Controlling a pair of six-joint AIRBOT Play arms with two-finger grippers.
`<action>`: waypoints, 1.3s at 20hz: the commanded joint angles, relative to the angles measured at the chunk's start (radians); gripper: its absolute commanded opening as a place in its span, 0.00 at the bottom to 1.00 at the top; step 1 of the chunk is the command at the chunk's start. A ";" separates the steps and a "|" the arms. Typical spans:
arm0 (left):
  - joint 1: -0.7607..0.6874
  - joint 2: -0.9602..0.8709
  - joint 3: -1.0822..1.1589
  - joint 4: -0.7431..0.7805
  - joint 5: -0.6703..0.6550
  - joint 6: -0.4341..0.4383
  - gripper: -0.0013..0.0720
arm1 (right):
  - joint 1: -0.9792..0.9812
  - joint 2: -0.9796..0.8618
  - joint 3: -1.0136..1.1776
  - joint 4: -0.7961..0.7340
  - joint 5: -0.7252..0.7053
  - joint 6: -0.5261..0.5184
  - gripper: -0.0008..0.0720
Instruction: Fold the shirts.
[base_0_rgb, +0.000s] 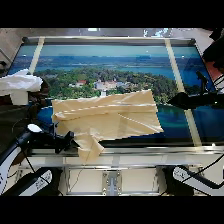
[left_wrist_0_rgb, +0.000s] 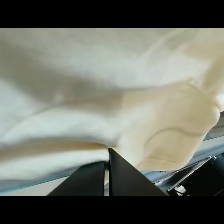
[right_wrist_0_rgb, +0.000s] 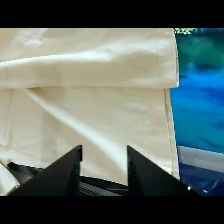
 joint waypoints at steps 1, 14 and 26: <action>0.009 0.052 0.037 -0.016 -0.055 0.011 0.03 | -0.001 0.008 0.009 -0.006 0.014 -0.001 0.33; 0.180 0.271 0.155 0.006 -0.082 -0.004 0.03 | -0.171 0.034 -0.605 0.146 -0.153 0.004 0.68; 0.180 0.271 0.155 0.006 -0.076 -0.003 0.03 | -0.115 0.032 -0.680 0.227 -0.373 0.062 0.48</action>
